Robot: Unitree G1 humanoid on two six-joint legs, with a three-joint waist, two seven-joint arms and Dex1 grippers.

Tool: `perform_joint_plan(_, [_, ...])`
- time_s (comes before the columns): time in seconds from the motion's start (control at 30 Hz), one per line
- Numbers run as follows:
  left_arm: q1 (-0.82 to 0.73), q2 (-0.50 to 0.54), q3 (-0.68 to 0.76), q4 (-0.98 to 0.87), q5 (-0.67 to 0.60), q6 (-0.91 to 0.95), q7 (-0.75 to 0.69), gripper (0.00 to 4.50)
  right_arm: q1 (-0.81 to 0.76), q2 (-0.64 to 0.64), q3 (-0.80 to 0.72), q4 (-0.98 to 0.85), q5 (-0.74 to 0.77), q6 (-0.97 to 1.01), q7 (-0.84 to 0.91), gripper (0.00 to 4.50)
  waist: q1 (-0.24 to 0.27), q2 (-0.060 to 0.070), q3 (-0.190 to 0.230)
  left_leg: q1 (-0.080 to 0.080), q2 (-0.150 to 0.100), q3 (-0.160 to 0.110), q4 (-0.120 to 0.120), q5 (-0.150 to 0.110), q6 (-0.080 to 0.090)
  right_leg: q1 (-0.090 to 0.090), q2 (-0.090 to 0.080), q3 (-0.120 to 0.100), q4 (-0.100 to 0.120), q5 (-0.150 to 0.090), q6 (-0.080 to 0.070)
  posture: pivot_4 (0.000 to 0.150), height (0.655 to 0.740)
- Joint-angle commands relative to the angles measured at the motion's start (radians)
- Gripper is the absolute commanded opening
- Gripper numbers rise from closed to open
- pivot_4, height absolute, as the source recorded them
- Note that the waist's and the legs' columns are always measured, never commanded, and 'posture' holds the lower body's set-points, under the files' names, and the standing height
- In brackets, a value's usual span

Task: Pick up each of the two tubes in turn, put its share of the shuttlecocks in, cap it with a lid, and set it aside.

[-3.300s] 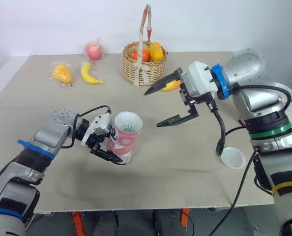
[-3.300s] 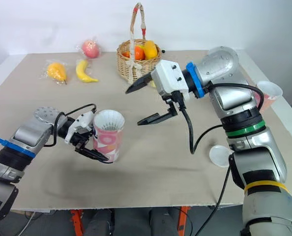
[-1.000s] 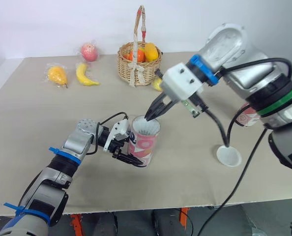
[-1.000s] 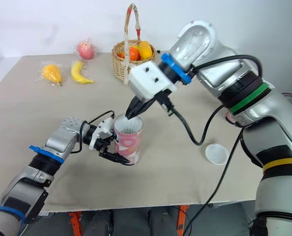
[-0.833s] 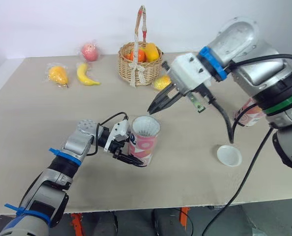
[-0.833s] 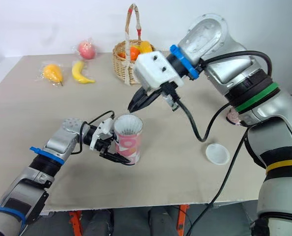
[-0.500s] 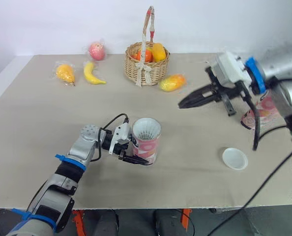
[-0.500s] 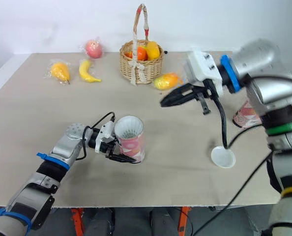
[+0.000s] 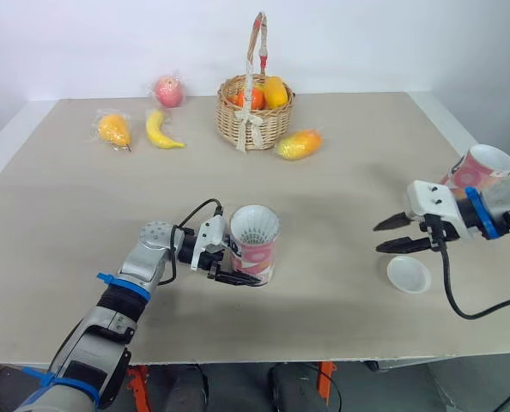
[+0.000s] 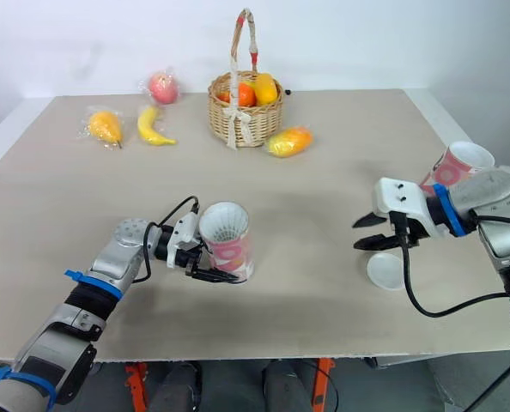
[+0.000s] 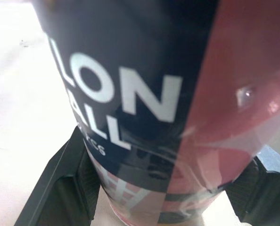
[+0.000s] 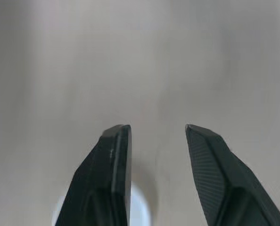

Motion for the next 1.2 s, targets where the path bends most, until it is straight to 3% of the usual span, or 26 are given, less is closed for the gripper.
perform_joint_plan(0.03, [0.026, 0.010, -0.018, 0.000, 0.021, 0.037, 0.000, 3.07, -0.019, 0.002, -0.015, 0.099, -0.068, -0.058, 0.025, 2.16, 0.000, 0.000, 0.000, 0.000, 0.000, 0.000, 0.000, 0.000, 0.000, 0.000, 0.000, 0.000, 0.000, 0.000, 0.000, 0.150, 0.7400])
perform_joint_plan(0.57, [0.040, 0.036, -0.021, -0.038, 0.028, 0.099, 0.018, 3.07, -0.062, 0.074, -0.010, 0.333, -0.208, -0.126, 0.086, 2.16, -0.002, 0.000, 0.000, 0.003, 0.000, 0.000, 0.000, 0.000, 0.000, 0.004, 0.000, 0.000, 0.000, 0.000, 0.000, 0.150, 0.7400])
perform_joint_plan(0.67, [0.040, 0.036, -0.018, -0.041, 0.027, 0.100, 0.021, 3.07, -0.067, 0.081, -0.009, 0.334, -0.212, -0.123, 0.109, 1.39, -0.003, 0.000, 0.000, 0.008, 0.000, 0.000, -0.001, 0.000, 0.000, 0.008, 0.000, 0.000, -0.001, 0.000, 0.000, 0.150, 0.7400])
perform_joint_plan(0.77, [0.039, 0.035, -0.015, -0.042, 0.024, 0.102, 0.024, 3.07, -0.069, 0.079, -0.005, 0.327, -0.224, -0.132, 0.123, 0.19, -0.003, 0.000, 0.000, 0.010, 0.000, 0.000, -0.001, 0.000, 0.000, 0.010, 0.000, 0.000, -0.002, 0.000, 0.000, 0.150, 0.7400])
perform_joint_plan(0.8, [0.037, 0.035, -0.013, -0.041, 0.023, 0.102, 0.026, 3.07, -0.073, 0.079, -0.002, 0.327, -0.237, -0.149, 0.110, 0.03, -0.003, 0.000, 0.000, 0.011, 0.000, 0.000, -0.002, 0.000, 0.000, 0.011, 0.000, 0.000, -0.002, 0.000, 0.000, 0.150, 0.7400])
perform_joint_plan(1.0, [0.031, 0.036, -0.008, -0.036, 0.024, 0.110, 0.034, 3.07, -0.099, 0.084, -0.020, 0.264, -0.191, -0.122, 0.126, 0.03, -0.004, 0.000, 0.000, 0.012, 0.000, 0.001, -0.002, 0.000, 0.000, 0.011, 0.000, 0.001, -0.002, 0.000, 0.000, 0.150, 0.7400])
perform_joint_plan(1.2, [0.014, 0.037, -0.015, -0.010, 0.040, 0.115, 0.039, 3.07, -0.179, 0.098, -0.044, -0.057, 0.083, 0.068, 0.126, 0.03, -0.010, 0.001, 0.000, 0.012, 0.000, 0.001, -0.002, 0.000, 0.000, 0.012, 0.000, 0.002, -0.001, 0.000, 0.000, 0.150, 0.7400])
